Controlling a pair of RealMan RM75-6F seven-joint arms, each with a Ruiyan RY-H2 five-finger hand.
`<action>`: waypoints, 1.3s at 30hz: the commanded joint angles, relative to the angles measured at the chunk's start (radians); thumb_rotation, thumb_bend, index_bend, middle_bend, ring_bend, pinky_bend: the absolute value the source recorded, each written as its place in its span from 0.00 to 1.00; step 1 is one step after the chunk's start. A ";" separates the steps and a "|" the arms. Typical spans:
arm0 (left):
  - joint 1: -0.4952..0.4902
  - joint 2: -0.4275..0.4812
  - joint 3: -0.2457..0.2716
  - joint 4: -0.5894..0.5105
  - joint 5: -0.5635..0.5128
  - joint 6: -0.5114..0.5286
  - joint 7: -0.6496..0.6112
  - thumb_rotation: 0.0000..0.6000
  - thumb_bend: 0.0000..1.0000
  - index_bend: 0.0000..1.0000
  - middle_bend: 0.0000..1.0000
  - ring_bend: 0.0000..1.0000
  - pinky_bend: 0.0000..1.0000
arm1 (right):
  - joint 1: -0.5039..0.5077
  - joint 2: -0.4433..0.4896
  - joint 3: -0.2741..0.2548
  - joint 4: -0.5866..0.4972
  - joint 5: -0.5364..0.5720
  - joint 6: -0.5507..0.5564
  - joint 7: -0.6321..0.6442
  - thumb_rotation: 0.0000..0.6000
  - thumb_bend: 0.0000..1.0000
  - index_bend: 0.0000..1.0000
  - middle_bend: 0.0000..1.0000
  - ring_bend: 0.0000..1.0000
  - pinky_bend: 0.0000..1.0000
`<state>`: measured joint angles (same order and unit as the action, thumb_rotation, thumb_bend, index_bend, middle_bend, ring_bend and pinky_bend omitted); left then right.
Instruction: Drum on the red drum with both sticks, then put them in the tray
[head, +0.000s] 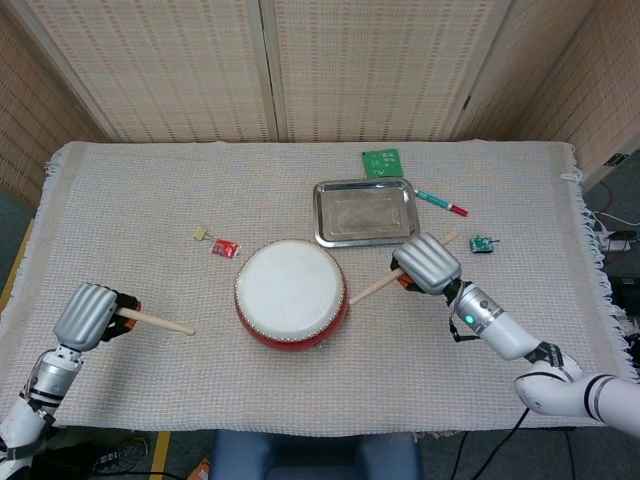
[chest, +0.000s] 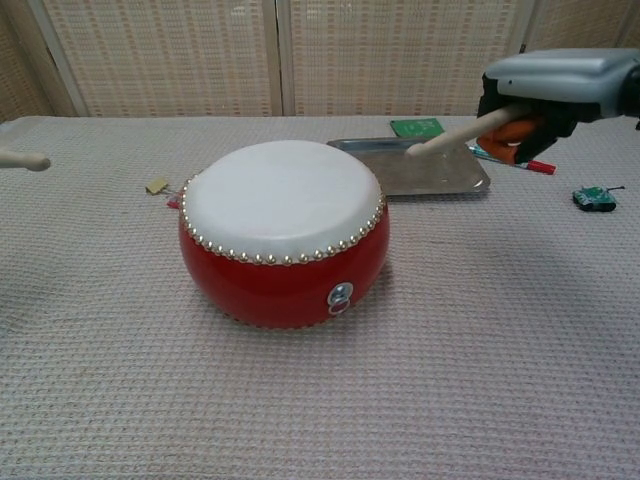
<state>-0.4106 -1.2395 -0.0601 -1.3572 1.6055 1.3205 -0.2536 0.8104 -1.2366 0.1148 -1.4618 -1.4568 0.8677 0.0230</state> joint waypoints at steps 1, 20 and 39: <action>-0.045 0.016 -0.022 -0.049 -0.001 -0.047 0.052 1.00 0.77 1.00 1.00 1.00 1.00 | 0.045 -0.009 0.038 0.019 0.059 -0.055 -0.049 1.00 0.92 1.00 1.00 1.00 1.00; -0.275 -0.080 -0.115 -0.073 -0.185 -0.367 0.375 1.00 0.77 1.00 1.00 1.00 1.00 | 0.170 -0.116 0.117 0.099 0.227 -0.165 -0.166 1.00 0.92 1.00 1.00 1.00 1.00; -0.331 -0.136 -0.146 -0.090 -0.335 -0.413 0.438 1.00 0.77 1.00 1.00 1.00 1.00 | 0.190 -0.170 0.137 0.096 0.232 -0.071 -0.247 1.00 0.92 1.00 1.00 1.00 1.00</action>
<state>-0.7161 -1.3258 -0.2076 -1.4813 1.3104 0.9326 0.1314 1.0142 -1.4664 0.1980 -1.2757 -1.2082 0.7361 -0.2819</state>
